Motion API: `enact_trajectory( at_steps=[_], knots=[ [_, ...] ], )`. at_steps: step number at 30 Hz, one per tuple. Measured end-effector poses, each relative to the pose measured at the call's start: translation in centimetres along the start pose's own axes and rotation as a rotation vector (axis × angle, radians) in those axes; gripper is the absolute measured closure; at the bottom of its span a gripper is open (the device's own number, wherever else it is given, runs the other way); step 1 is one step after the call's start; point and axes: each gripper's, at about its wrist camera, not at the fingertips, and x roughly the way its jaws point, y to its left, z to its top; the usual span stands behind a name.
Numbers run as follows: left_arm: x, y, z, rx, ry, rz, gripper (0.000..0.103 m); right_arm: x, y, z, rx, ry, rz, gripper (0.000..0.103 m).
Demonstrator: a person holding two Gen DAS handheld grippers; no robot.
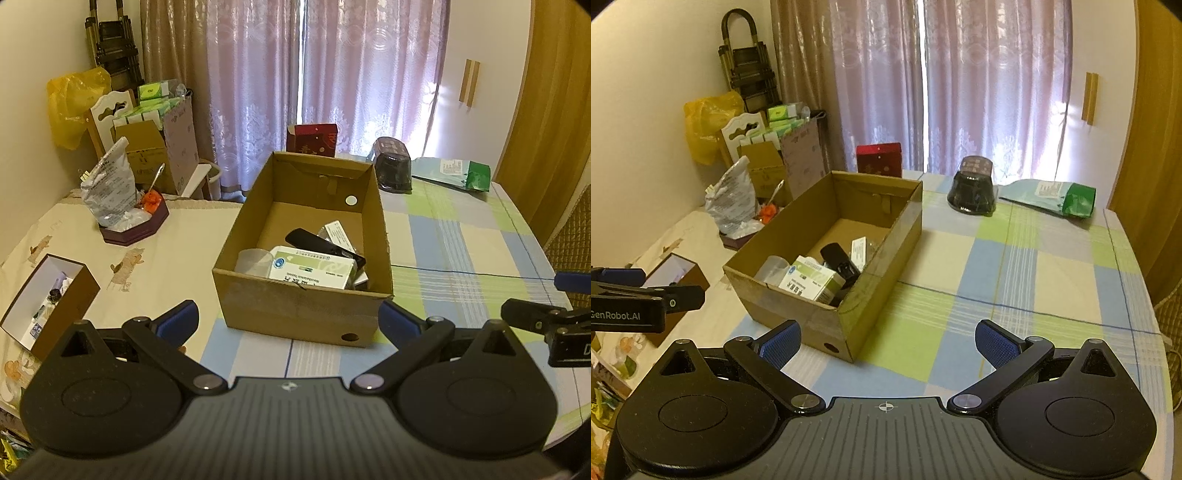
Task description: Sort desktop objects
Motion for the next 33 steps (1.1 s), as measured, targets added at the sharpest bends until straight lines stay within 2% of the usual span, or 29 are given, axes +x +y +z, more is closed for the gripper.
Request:
enact_trajectory(
  at_steps=[15, 33],
  knots=[
    [-0.3, 0.3, -0.7, 0.01, 0.015, 0.017, 0.001, 1.0, 1.8, -0.9, -0.004, 0.057, 0.027, 0.0],
    [0.0, 0.4, -1.4, 0.004, 0.027, 0.014, 0.001, 1.5, 2.2, -1.3, -0.009, 0.076, 0.037, 0.0]
  ],
)
